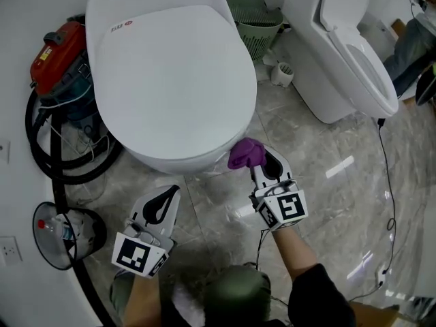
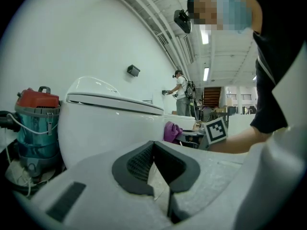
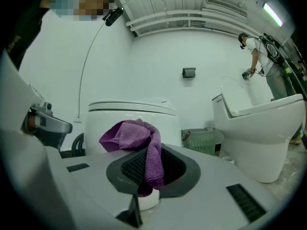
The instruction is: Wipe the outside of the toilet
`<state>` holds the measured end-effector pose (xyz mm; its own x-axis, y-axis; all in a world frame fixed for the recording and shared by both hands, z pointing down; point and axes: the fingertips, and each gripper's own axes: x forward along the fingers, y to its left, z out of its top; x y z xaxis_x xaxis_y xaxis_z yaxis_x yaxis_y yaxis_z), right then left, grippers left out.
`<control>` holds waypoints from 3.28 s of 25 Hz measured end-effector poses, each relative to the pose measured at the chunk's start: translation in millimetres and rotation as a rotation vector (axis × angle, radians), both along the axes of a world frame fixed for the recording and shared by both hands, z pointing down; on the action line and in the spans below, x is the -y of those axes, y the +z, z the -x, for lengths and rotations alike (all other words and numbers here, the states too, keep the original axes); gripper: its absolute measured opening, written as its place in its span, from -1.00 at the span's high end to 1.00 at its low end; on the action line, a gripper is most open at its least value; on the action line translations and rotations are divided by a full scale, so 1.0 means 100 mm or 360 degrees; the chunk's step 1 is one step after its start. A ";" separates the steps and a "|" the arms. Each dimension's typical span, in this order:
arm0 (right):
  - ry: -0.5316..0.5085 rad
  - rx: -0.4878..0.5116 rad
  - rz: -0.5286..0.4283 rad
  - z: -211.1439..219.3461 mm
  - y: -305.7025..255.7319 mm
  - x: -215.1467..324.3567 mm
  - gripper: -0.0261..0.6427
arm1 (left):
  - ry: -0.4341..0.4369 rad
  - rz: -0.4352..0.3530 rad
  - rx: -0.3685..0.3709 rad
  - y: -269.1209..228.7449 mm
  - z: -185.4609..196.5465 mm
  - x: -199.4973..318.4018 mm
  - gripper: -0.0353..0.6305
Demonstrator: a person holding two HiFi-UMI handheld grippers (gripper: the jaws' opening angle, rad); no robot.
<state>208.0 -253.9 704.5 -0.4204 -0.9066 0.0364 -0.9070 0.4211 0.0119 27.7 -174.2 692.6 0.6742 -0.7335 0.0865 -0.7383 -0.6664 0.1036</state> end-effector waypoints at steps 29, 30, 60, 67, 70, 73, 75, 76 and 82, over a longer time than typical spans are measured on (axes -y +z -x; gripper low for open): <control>-0.0100 -0.0035 0.0322 0.20 0.83 -0.81 0.79 | -0.0152 -0.0122 0.0007 -0.29 0.50 0.01 0.87; -0.0178 -0.0036 0.0361 0.37 0.89 -0.88 0.79 | -0.0151 -0.0121 0.0009 -0.30 0.50 0.00 0.87; -0.0075 -0.0073 0.0328 0.31 0.95 -0.14 0.79 | -0.0139 -0.0092 -0.0037 -0.22 0.32 0.04 0.87; 0.0236 -0.0112 0.0362 -0.37 1.02 0.45 0.79 | -0.0117 -0.0092 -0.0005 -0.18 0.24 0.02 0.87; 0.0391 -0.0073 0.0425 -0.61 1.09 0.70 0.79 | -0.0123 -0.0082 0.0000 -0.18 0.25 0.01 0.87; 0.0431 -0.0071 0.0429 -0.65 1.06 0.76 0.79 | -0.0125 -0.0078 0.0000 -0.19 0.25 0.00 0.87; 0.0427 -0.0071 0.0416 -0.64 1.04 0.70 0.79 | -0.0130 -0.0082 -0.0009 -0.20 0.27 0.00 0.87; 0.0423 -0.0065 0.0411 -0.64 1.03 0.65 0.79 | -0.0133 -0.0083 -0.0014 -0.21 0.27 0.01 0.87; 0.0298 -0.0062 0.0436 -0.57 1.09 0.04 0.79 | -0.0161 -0.0079 -0.0019 -0.20 0.34 0.05 0.87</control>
<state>264.7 -258.4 813.4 -0.2410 -0.9223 0.3022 -0.9700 0.2395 -0.0426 -5.9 -179.4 673.1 0.5973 -0.8010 0.0412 -0.8010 -0.5931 0.0814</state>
